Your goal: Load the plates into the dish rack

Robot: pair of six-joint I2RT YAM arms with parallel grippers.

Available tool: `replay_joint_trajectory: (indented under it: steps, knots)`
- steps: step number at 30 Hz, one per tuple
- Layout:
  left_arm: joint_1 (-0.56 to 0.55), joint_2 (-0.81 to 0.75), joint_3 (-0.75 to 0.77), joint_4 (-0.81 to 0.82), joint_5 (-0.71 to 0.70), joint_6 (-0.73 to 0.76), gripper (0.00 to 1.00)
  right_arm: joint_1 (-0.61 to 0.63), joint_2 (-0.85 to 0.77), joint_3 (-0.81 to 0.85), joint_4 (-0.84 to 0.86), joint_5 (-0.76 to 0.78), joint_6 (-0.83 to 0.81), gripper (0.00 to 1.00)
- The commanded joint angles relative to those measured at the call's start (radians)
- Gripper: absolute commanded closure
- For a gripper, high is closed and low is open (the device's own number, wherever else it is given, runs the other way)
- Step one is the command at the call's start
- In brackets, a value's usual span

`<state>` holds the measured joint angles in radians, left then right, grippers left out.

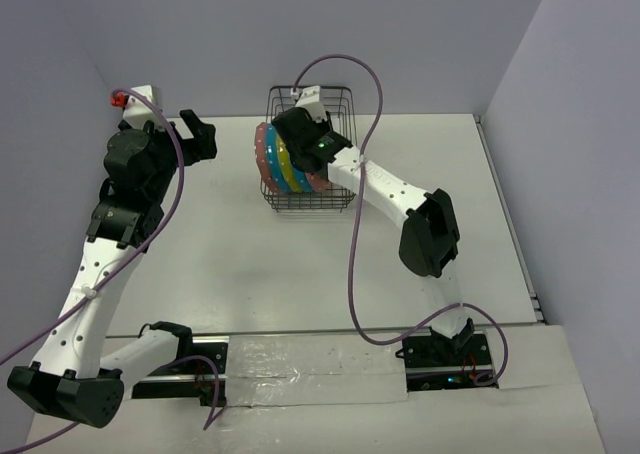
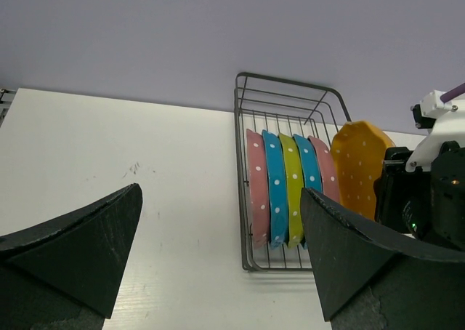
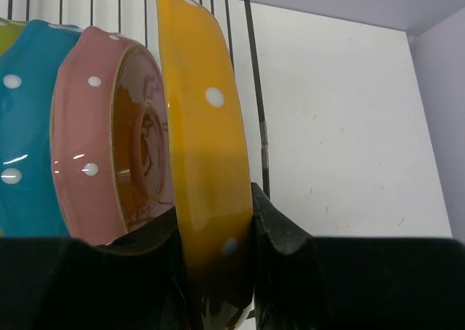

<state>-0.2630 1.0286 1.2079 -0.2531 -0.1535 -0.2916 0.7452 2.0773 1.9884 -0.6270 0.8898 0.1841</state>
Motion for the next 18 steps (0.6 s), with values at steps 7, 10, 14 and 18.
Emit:
replay_joint_trajectory:
  steps: [7,10,14,18]
  knots:
    - [0.002,-0.019,-0.007,0.061,-0.015,0.016,0.01,-0.004,0.012,-0.045,0.119,0.192,0.02,1.0]
    - [0.002,-0.021,-0.013,0.066,-0.017,0.014,0.01,0.0,0.012,-0.065,0.128,0.224,0.026,1.0]
    - [0.002,-0.027,-0.022,0.069,-0.024,0.012,0.01,0.008,0.065,-0.04,0.076,0.241,0.063,1.0]
    - [0.002,-0.028,-0.016,0.061,-0.031,0.016,0.01,0.01,0.092,-0.039,0.087,0.181,0.063,1.0]
